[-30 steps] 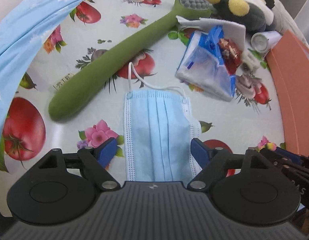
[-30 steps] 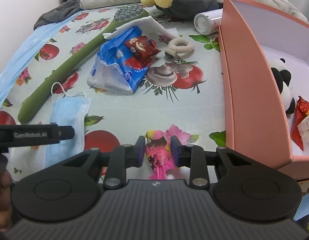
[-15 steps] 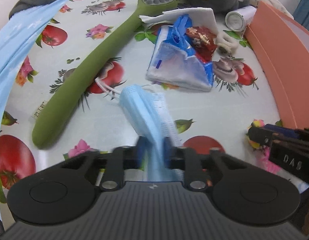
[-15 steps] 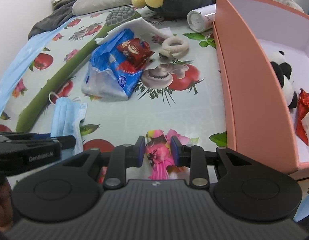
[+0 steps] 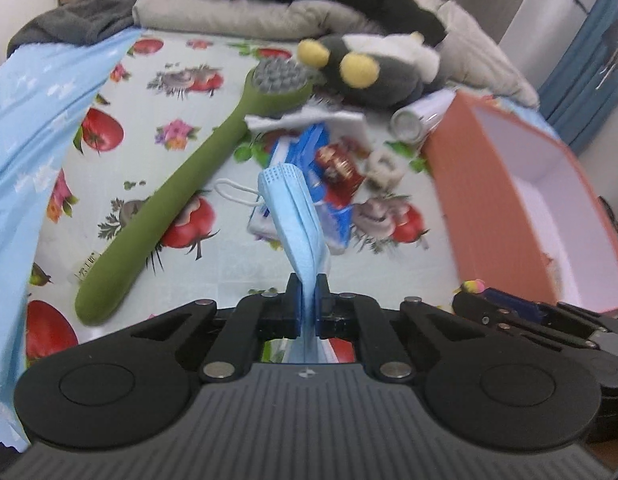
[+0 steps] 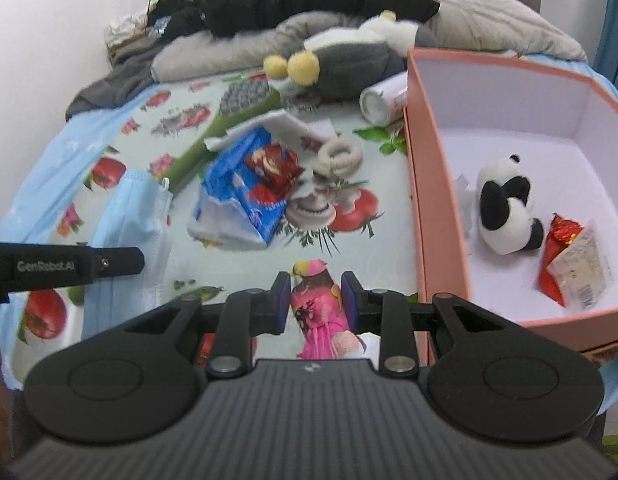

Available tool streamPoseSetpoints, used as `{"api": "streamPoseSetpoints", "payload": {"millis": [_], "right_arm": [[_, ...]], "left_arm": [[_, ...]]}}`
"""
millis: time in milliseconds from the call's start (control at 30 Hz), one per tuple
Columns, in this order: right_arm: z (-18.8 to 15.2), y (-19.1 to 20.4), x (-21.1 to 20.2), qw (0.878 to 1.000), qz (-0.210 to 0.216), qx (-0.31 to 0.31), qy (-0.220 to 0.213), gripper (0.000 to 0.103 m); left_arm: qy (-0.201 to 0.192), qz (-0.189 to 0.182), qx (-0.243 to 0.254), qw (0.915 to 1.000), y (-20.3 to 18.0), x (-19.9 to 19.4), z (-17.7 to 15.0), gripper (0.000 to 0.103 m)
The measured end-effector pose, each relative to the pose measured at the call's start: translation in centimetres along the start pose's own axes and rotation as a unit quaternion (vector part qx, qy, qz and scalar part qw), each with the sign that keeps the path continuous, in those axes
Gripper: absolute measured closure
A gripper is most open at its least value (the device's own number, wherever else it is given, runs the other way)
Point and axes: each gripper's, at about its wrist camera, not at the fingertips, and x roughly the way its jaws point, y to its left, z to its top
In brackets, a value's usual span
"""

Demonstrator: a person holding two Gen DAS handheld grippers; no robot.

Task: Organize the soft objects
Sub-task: 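Carry the blue mask with left tool while right tool carries the pink doll over the box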

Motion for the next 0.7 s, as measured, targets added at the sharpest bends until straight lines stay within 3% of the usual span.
{"api": "streamPoseSetpoints", "payload": {"millis": [567,700], "right_arm": [[1.1,0.4,-11.4,0.995,0.007,0.010,-0.097,0.072],[0.9,0.2,-13.1,0.994,0.007,0.013,-0.104,0.072]], "left_arm": [[-0.063,-0.063,0.013,0.9959,-2.6,-10.5,-0.3,0.096],[-0.071,-0.073,0.015,0.9947,-3.2,-12.0,-0.6,0.096]]}}
